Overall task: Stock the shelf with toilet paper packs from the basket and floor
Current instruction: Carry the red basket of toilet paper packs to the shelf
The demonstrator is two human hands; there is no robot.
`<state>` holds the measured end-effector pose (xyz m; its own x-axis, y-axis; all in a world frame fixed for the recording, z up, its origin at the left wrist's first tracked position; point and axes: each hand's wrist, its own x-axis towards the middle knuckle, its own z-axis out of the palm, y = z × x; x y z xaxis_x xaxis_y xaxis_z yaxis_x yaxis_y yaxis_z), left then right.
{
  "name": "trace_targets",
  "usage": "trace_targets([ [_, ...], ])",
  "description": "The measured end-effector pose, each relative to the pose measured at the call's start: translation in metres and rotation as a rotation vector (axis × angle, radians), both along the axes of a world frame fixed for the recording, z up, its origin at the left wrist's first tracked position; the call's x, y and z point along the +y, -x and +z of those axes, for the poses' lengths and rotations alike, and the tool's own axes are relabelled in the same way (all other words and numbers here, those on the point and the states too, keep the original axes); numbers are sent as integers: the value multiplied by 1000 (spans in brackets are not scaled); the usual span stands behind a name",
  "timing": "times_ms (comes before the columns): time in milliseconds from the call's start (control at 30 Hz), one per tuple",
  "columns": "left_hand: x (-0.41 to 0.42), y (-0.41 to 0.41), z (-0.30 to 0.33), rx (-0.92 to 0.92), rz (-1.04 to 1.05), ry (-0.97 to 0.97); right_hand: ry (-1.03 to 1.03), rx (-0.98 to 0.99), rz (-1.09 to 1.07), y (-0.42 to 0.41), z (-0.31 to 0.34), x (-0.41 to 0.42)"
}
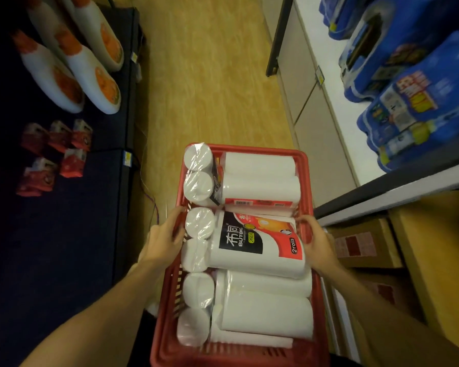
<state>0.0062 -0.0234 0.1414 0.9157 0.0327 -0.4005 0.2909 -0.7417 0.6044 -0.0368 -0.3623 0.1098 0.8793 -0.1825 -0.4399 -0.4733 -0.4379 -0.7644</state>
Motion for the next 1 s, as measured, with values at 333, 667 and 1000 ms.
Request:
trace_targets([
  [333,8,-39,154,75,26,-7,51,21,76,-60,166,-4],
  [667,30,-168,242,29,-11,8,39,-28,63,-185,264,29],
  [1000,18,-283,281,6,1,-26,-5,-67,74,-303,297,23],
])
